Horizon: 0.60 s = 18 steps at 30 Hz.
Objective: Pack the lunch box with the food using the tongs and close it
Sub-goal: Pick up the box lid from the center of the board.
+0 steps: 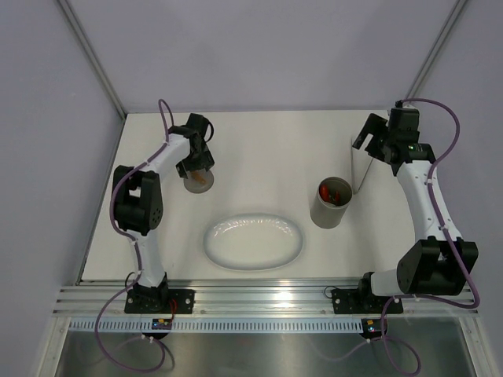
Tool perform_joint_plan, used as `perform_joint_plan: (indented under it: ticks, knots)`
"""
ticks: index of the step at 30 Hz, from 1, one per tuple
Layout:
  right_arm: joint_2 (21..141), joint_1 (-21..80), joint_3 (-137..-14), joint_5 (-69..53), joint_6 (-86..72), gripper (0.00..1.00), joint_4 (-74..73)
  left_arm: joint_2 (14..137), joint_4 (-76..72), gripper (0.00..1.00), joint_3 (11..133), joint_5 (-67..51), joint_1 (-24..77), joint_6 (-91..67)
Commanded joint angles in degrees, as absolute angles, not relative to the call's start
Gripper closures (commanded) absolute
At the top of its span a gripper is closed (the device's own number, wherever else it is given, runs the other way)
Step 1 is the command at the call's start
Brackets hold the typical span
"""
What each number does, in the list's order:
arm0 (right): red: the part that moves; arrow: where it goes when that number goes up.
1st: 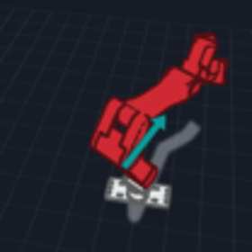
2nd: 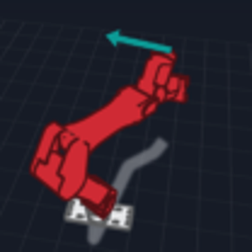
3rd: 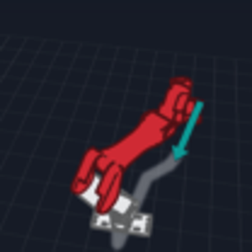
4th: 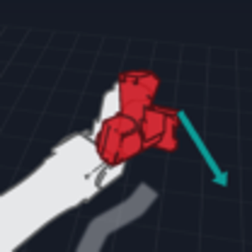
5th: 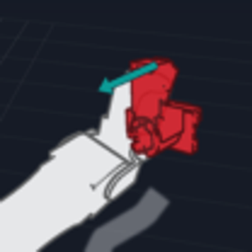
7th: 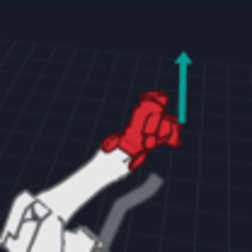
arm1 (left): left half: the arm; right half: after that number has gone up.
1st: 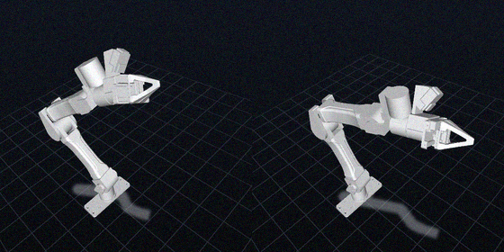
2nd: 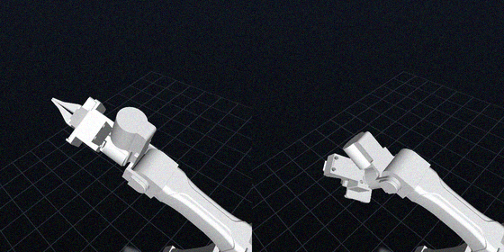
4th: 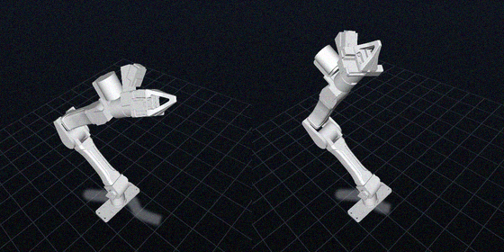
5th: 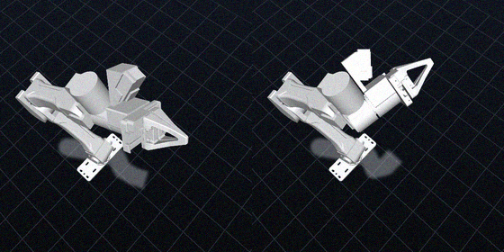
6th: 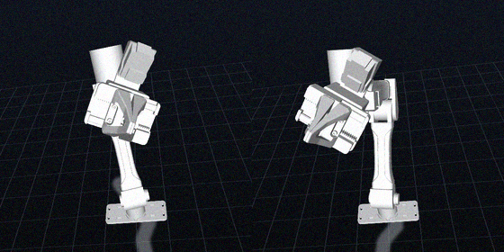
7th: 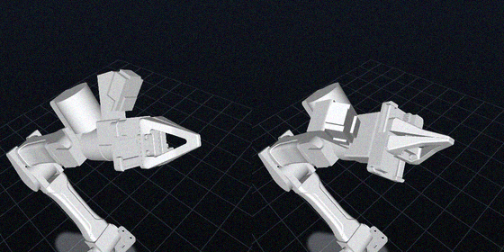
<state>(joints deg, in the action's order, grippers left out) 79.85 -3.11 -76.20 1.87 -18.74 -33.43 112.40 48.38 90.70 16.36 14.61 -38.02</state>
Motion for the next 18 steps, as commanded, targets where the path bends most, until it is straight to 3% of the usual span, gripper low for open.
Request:
perform_joint_plan:
  ticks: [1,18]
  knots:
    - [77.1,-2.8,-75.4,0.3,-19.2,0.07,-34.2,114.3,47.2,0.27,93.8,17.9,13.4,-40.9]
    - [75.7,-2.7,-71.6,-3.1,-21.4,0.11,-37.0,119.2,44.5,0.39,94.9,14.2,12.0,-41.4]
